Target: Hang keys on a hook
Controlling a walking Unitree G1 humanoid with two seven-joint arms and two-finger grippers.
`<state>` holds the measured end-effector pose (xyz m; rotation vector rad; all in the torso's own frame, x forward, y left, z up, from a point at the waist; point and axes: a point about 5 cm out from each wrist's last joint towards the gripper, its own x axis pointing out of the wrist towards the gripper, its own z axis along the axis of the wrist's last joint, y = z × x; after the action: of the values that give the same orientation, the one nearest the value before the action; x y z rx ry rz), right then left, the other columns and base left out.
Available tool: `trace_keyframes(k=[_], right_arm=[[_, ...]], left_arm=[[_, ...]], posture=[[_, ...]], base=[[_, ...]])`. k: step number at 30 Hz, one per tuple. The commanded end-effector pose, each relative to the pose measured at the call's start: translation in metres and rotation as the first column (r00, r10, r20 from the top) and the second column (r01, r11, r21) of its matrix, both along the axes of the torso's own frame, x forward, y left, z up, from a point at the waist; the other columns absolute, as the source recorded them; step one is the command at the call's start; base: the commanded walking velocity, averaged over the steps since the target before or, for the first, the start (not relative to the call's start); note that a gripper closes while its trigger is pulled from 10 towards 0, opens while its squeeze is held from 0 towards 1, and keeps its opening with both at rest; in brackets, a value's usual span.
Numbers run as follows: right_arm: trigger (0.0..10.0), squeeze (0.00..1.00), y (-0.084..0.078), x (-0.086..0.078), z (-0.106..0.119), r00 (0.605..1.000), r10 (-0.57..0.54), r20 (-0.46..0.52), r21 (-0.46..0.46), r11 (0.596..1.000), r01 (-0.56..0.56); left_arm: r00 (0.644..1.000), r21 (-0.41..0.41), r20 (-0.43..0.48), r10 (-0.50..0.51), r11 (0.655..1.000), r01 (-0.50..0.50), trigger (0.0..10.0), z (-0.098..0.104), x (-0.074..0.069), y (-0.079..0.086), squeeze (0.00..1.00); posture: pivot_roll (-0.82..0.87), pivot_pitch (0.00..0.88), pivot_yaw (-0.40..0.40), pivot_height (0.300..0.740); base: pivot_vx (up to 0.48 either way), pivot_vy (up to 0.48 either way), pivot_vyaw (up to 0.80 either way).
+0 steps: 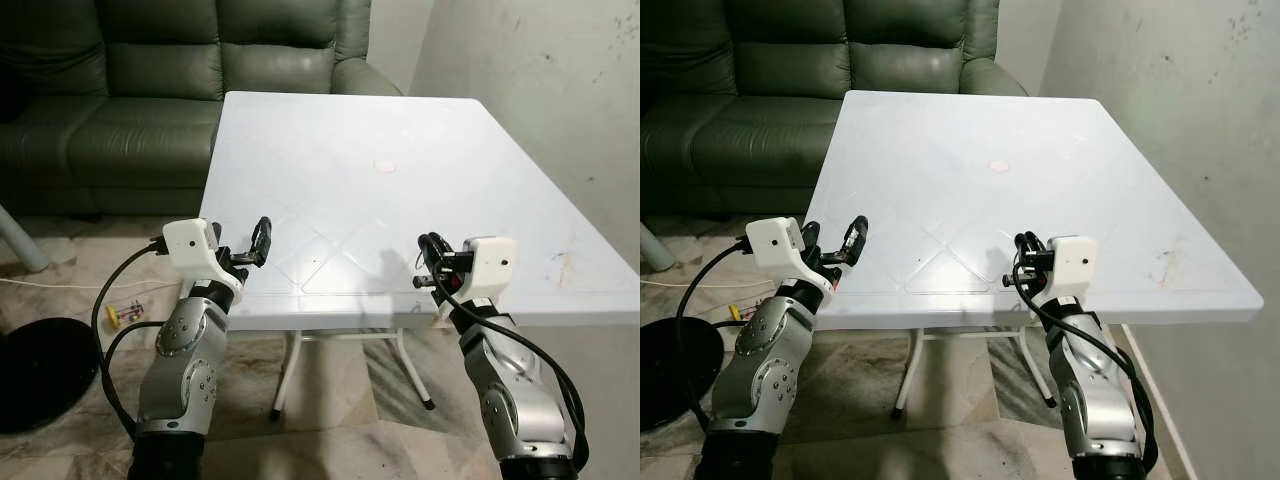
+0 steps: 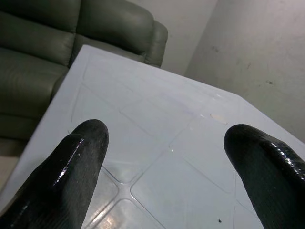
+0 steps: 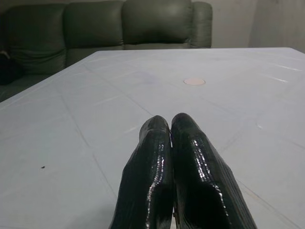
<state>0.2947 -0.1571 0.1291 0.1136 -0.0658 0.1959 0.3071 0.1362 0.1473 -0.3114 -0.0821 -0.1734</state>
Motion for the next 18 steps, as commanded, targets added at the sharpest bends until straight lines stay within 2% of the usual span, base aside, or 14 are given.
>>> trace_keyframes(k=[1,11,18], right_arm=[[10.0,0.0,-0.0032,-0.0006,0.0066,0.999,-0.019,0.029,0.01,1.0,0.019],[10.0,0.0,-0.0016,-0.0046,0.0056,0.999,-0.024,0.022,0.016,1.0,0.024],[10.0,0.0,-0.0011,-0.005,0.0062,1.0,-0.015,0.023,0.012,1.0,0.015]], left_arm=[[1.0,0.009,0.005,-0.021,1.0,0.021,10.0,0.002,-0.0016,-0.002,0.0],[1.0,-0.024,-0.017,-0.018,1.0,0.018,10.0,0.0003,-0.004,-0.0006,0.0],[1.0,-0.017,-0.024,-0.02,1.0,0.02,10.0,-0.0008,-0.0053,-0.0017,0.0]], posture=[[0.03,0.0,-0.017,0.715],[0.03,0.0,-0.012,0.715],[0.03,0.0,-0.018,0.715]], base=[[0.0,0.0,-0.71],[0.0,0.0,-0.71],[0.0,0.0,-0.71]])
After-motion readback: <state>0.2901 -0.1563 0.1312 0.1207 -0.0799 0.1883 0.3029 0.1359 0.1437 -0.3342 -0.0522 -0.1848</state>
